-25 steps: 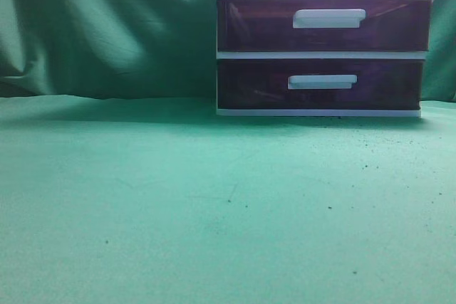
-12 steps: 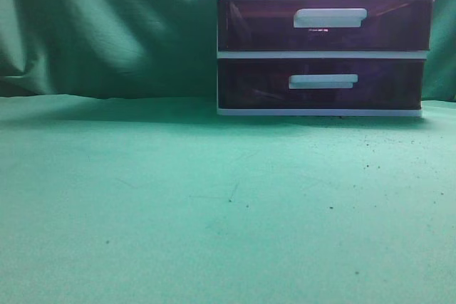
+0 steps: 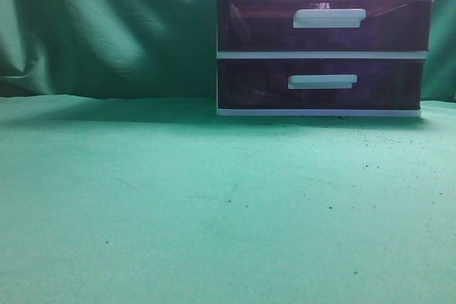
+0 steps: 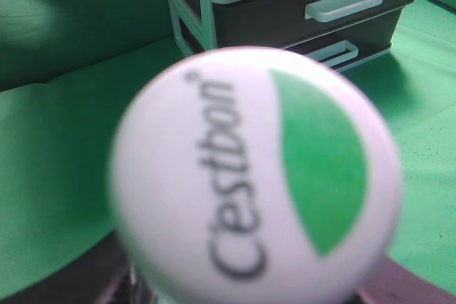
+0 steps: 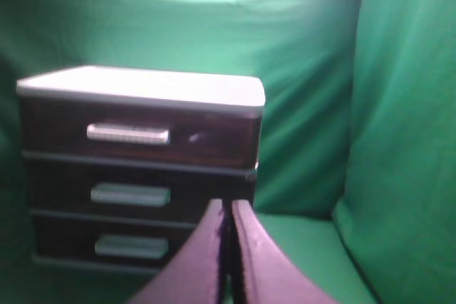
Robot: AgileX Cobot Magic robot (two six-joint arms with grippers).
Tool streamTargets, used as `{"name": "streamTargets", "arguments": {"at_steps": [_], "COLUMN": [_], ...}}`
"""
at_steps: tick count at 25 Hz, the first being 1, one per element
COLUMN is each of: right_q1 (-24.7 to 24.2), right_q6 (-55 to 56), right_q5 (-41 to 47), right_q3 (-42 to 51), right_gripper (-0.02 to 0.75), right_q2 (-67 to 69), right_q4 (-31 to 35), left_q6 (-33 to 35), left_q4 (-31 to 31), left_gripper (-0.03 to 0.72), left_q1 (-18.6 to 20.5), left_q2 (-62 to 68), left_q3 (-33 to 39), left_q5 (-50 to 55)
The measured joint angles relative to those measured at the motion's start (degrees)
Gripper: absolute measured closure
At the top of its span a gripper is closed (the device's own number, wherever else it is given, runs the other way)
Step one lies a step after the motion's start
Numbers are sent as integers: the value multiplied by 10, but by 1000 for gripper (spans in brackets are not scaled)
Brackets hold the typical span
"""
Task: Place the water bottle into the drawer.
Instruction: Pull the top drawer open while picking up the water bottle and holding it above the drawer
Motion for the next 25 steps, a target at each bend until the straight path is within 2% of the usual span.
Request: {"name": "streamTargets", "arguments": {"at_steps": [2,3,6,9,13,14,15,19,22,23,25], "right_q1": [0,0,0,14,59,66,73,81,81,81,82], "right_q6": [-10,-20,-65,-187,-381,-418,-445,-540,-577,-581,-584], "right_q5": [70,115,148,177,199,198,192,99,-14,-53,-100], "right_q3": [-67,-121,-194,-279,-376,-395,-411,-433,-434,-434,-439], "right_gripper": [738,738,738,738,738,689,689,521,391,367,374], "right_q2": [86,175,293,400,521,547,567,634,675,687,707], "right_q4": [0,-2,-2,-7,-17,-22,-31,-87,-134,-146,-159], "left_q6": [0,0,0,0,0,0,0,0,0,0,0], "left_q4": [0,0,0,0,0,0,0,0,0,0,0], "left_gripper": [359,359,359,359,359,359,359,359,359,359,359], "left_q1": [0,0,0,0,0,0,0,0,0,0,0], "left_q2": [0,0,0,2,7,8,11,18,21,21,23], "left_q3": [0,0,0,0,0,0,0,0,0,0,0], "left_q5": [1,1,3,3,3,3,3,3,3,3,3]}}
